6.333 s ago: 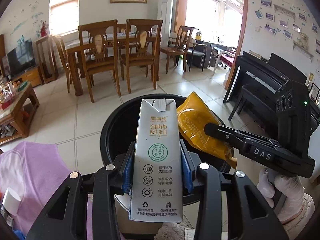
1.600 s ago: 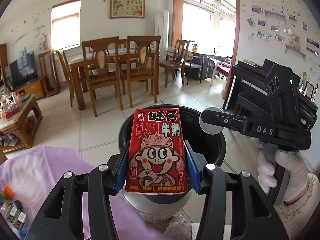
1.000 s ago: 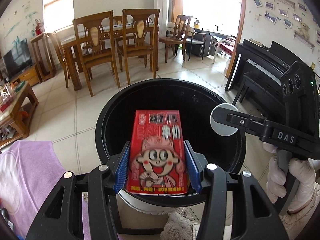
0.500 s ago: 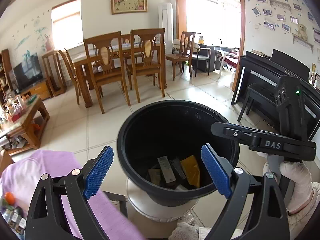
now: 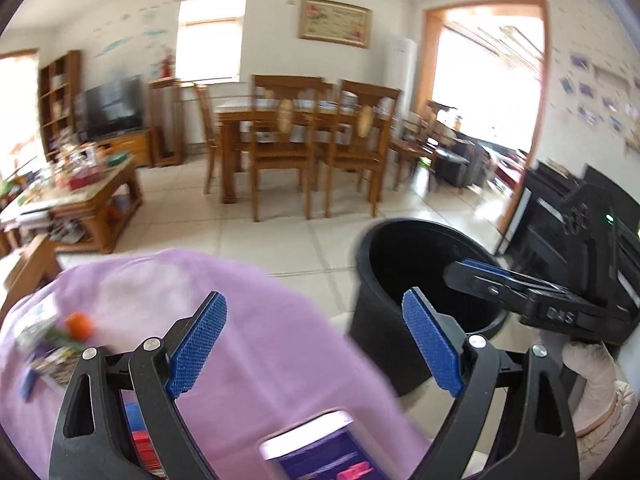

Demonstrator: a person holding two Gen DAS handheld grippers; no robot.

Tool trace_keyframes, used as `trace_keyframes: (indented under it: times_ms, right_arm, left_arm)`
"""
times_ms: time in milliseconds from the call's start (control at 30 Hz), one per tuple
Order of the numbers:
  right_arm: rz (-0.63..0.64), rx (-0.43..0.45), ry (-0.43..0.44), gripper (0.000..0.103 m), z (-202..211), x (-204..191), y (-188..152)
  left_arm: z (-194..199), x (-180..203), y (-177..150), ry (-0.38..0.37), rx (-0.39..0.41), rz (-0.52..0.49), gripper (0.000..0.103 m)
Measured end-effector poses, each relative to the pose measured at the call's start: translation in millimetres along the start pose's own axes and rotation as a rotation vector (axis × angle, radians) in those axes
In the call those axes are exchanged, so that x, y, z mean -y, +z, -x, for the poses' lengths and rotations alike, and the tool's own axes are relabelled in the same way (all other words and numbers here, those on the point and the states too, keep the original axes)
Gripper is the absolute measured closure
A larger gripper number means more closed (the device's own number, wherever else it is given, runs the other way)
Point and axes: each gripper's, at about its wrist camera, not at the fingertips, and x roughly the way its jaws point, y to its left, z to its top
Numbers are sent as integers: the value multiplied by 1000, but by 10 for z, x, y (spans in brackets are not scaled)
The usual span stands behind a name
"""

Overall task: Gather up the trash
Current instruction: 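Return both tools to the table above the remaining trash, then grasp the white sachet with left tool while right tool grasps battery card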

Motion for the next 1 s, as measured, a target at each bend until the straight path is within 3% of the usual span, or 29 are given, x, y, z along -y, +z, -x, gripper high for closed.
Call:
trace_keyframes:
  times_ms: [267,467,533,733,1000]
  right_arm:
    - [214,-101,110,27,-664,-1216,19]
    - [448,-224,159,27,-1250,-2203,-122]
    - [528,-267,171,27,-1472,-2513,-191]
    - [737,-379,176,28,-2065,-3051,-455]
    - [858,-476,116,54,-2734,-3291,-632]
  left_arm:
    - [352,-1344,-237,207,3,142,14]
    - [336,-2281,-302,372,-70,160,14]
    - [230,-2472,-290,387,-112,129,14]
    - [-110,-2746,-400,400,-223,-16,14]
    - [-233,-2730,-568,381,-259,-117,14]
